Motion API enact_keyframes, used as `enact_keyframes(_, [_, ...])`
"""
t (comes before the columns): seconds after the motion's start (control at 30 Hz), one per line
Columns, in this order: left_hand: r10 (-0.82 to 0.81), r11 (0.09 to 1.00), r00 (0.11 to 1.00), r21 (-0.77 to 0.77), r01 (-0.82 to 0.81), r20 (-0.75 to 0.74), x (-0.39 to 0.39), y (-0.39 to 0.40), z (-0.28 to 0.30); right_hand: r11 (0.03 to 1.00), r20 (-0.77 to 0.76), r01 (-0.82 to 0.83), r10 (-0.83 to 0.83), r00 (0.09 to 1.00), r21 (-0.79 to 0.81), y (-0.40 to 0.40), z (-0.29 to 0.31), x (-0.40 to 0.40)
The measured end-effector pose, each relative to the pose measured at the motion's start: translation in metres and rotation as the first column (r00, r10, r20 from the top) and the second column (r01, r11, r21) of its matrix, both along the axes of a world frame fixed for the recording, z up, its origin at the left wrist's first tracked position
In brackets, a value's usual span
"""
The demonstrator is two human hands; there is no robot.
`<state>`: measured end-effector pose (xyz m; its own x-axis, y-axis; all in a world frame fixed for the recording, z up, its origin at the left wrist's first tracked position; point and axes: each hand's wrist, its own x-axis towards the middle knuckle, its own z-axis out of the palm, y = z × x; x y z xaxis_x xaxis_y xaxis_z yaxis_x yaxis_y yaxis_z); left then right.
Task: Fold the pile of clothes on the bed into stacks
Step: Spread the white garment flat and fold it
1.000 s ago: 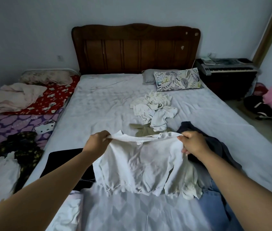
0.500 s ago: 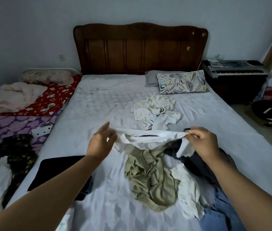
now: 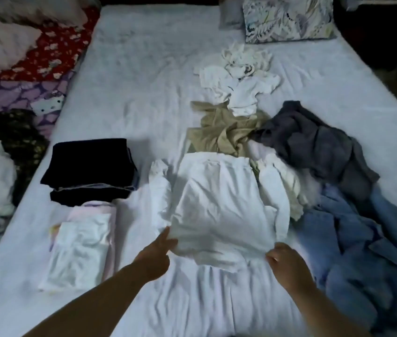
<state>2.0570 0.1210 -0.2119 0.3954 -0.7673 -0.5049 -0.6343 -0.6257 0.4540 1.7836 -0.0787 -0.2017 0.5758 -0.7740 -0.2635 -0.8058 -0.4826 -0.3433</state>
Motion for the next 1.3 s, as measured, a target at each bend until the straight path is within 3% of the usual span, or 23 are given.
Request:
enact_keyframes(0.1, [-0.011,0.995,0.998,0.099,0.017,-0.063,-0.018,0.029,-0.027,0.999,-0.102,0.005,-0.001,0.995,0.043,0.036,-0.031,-0.023])
enact_keyframes(0.2, [-0.137,0.982,0.991,0.131,0.137,-0.012,-0.027,0.044,-0.043,0.998,-0.157,-0.010,0.020,0.987,0.062,0.058,-0.043,-0.036])
enact_keyframes(0.3, [-0.157,0.981,0.986,0.122,0.150,0.056,-0.030,0.036,-0.043,0.997,-0.145,-0.039,0.048,0.988,0.064,0.065,-0.051,-0.037])
enact_keyframes(0.67, [0.106,0.988,0.963,-0.138,-0.073,0.246,0.016,-0.039,-0.058,0.981,-0.104,-0.169,0.178,0.978,0.090,0.015,-0.077,0.030])
enact_keyframes(0.9, [0.336,0.942,0.909,-0.063,-0.331,0.246,0.096,-0.084,-0.106,0.955,-0.035,-0.264,0.271,0.962,0.139,-0.023,-0.098,0.111])
enact_keyframes(1.0, [0.477,0.878,0.860,-0.055,-0.476,0.180,0.118,-0.109,-0.128,0.952,0.035,-0.283,0.281,0.959,0.111,-0.039,-0.116,0.141])
enact_keyframes(1.07, [0.627,0.778,0.765,-0.062,-0.626,0.143,0.126,-0.127,-0.139,0.954,0.046,-0.285,0.281,0.958,0.097,-0.047,-0.126,0.153])
enact_keyframes(1.13, [0.779,0.623,0.627,-0.099,-0.776,-0.017,0.129,-0.139,-0.145,0.952,0.045,-0.284,0.280,0.959,0.119,-0.052,-0.134,0.159])
enact_keyframes(1.2, [0.816,0.531,0.548,-0.140,-0.836,-0.181,0.132,-0.144,-0.142,0.951,0.061,-0.277,0.271,0.961,0.141,-0.056,-0.139,0.160])
enact_keyframes(1.3, [0.772,0.546,0.615,-0.327,-0.771,-0.159,0.138,-0.141,-0.120,0.958,0.082,-0.237,0.227,0.970,0.159,-0.058,-0.138,0.163])
